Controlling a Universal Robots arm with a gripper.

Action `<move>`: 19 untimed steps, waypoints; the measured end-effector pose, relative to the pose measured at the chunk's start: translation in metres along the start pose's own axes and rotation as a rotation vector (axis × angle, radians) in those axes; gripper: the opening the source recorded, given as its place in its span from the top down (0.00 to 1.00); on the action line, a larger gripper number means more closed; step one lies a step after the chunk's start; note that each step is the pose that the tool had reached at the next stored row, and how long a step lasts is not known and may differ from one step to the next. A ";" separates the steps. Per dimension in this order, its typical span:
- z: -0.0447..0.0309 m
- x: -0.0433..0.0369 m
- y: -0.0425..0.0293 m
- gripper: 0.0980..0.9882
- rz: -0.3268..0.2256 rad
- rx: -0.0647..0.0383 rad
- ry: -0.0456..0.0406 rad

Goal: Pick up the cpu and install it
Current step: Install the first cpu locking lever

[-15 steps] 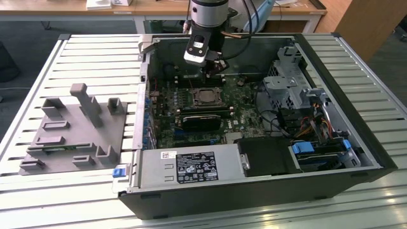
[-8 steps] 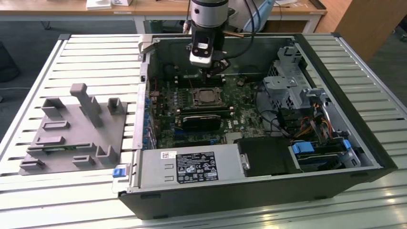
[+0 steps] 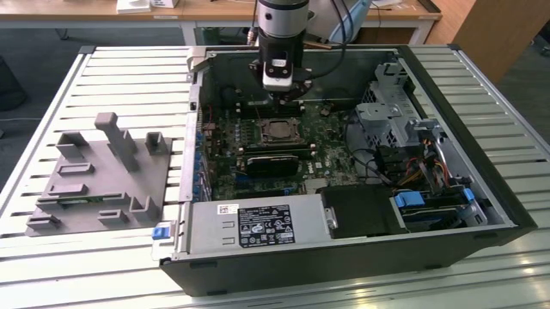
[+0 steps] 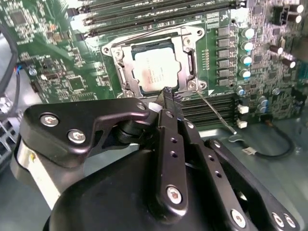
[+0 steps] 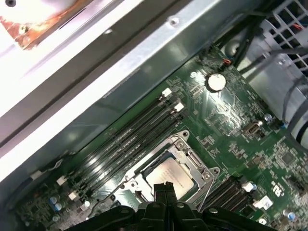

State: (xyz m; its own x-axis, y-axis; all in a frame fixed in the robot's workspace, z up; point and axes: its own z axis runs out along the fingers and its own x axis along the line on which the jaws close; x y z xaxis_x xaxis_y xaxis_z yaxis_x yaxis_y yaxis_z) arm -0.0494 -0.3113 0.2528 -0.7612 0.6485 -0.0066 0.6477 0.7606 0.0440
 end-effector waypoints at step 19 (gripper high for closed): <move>0.0023 0.0007 -0.0007 0.99 -0.304 0.000 0.0154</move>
State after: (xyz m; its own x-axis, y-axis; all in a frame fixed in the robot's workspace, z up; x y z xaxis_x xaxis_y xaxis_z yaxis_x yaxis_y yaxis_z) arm -0.0504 -0.3113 0.2506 -0.9205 0.3908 -0.0043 0.3902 0.9197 0.0424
